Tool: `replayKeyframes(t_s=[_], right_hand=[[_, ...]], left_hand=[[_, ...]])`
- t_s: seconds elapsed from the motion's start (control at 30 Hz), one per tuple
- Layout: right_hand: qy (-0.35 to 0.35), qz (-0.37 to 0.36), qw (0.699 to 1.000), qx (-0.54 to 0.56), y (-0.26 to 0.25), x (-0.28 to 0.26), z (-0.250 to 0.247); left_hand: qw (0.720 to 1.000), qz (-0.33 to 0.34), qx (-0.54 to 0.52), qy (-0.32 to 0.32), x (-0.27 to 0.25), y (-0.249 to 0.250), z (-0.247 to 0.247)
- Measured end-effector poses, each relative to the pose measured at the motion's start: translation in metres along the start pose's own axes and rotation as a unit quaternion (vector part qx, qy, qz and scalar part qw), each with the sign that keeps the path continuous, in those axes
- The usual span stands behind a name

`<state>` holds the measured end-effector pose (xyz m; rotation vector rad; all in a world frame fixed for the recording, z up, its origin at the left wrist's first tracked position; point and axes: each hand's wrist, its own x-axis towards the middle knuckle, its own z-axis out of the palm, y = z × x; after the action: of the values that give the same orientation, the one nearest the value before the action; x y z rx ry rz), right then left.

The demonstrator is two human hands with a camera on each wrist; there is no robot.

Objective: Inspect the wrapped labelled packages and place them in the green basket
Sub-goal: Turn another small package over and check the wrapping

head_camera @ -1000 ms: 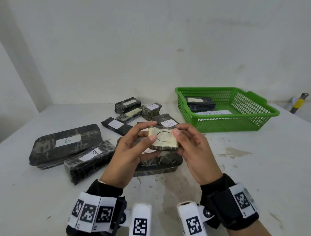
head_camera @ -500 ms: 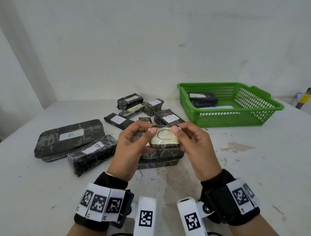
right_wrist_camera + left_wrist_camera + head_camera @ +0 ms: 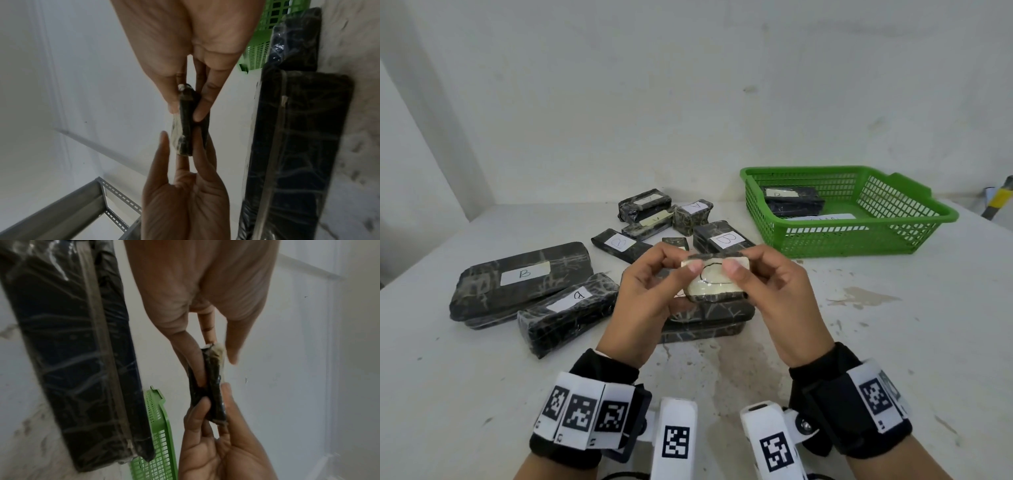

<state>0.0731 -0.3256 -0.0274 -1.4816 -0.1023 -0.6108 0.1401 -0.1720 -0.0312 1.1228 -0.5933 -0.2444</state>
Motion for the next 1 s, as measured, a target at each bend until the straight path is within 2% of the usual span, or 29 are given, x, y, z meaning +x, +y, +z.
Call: replayKeyframes(t_s=[0.13, 0.33, 0.5, 0.67, 0.8, 1.0], right_hand=[[0.048, 0.0, 0.998, 0.037, 0.001, 0.0011, -0.0006], [-0.013, 0.067, 0.994, 0.087, 0.001, 0.0008, -0.0008], [0.02, 0.076, 0.993, 0.085, -0.0029, 0.0, -0.001], [0.004, 0.1, 0.989, 0.106, -0.0044, 0.0002, -0.0018], [0.03, 0.069, 0.994, 0.079, -0.0034, -0.0014, -0.0014], [0.021, 0.095, 0.991, 0.089, 0.0006, -0.0016, 0.0002]], left_hand=[[0.999, -0.019, -0.019, -0.025, -0.0002, -0.0027, 0.0026], [0.999, -0.021, -0.044, 0.006, 0.0006, 0.0012, 0.0003], [0.999, -0.031, -0.033, -0.028, 0.0006, 0.0014, -0.0018], [0.999, -0.034, -0.023, -0.013, 0.0, -0.0009, -0.0007], [0.997, -0.05, -0.049, -0.023, -0.0014, 0.004, 0.0026], [1.0, -0.018, -0.004, 0.009, 0.0004, -0.0034, -0.002]])
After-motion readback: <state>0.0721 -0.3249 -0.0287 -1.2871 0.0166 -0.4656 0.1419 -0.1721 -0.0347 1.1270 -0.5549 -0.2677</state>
